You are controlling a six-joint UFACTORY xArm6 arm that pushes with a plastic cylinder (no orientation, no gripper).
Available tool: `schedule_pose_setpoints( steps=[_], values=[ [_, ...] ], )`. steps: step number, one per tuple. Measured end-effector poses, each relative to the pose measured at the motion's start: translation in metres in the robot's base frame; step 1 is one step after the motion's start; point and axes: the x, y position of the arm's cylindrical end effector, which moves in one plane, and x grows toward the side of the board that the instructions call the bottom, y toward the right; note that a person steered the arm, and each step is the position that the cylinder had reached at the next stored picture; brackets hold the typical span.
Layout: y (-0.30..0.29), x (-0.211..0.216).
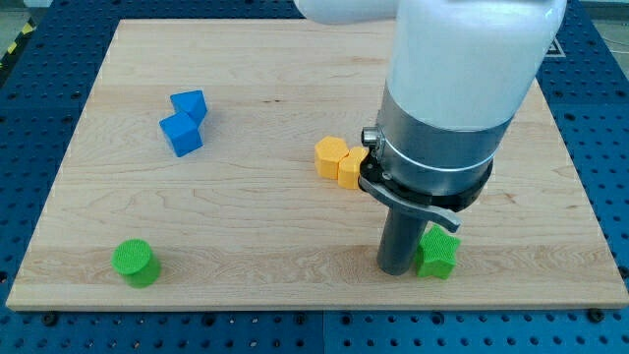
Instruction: Place your arm to the top left of the green circle
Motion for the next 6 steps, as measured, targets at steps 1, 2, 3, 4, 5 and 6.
schedule_pose_setpoints(
  steps=[1, 2, 3, 4, 5, 6],
  values=[
    [0.0, 0.0],
    [-0.017, -0.003],
    [-0.037, -0.003],
    [-0.062, 0.001],
    [-0.077, 0.002],
    [-0.077, 0.002]
  ],
)
